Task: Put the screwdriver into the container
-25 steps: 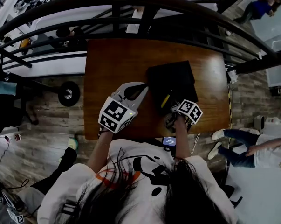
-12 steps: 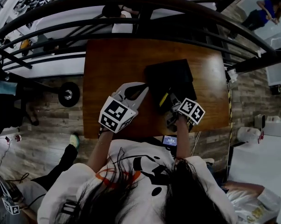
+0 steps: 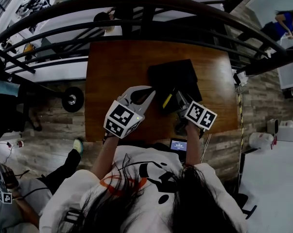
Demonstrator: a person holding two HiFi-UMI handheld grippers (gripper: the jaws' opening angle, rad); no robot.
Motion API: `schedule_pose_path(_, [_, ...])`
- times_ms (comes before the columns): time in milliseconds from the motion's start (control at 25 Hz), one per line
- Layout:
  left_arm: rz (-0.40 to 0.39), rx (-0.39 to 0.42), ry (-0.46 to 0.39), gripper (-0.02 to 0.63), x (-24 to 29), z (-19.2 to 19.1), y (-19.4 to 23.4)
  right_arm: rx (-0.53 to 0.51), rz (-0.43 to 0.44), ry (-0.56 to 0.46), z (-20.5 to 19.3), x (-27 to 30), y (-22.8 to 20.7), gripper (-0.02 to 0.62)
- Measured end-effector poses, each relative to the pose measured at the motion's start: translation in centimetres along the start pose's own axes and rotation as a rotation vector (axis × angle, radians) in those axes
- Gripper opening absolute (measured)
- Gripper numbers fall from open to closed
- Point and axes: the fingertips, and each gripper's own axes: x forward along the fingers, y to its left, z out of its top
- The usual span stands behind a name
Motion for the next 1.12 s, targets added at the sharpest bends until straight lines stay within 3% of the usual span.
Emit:
schedule_pose_path(680, [0.099,0.022,0.011,0.000,-0.3,0.1,-10.0,-0.165,0.266,-0.056,1.2,-9.6,3.3,0.127])
schedule_pose_path(1120, [0.139,0.010,0.012,0.000,0.3,-4.2,-17.6,-0.279,0.341,-0.038,-4.0,-15.1,0.3,0.074])
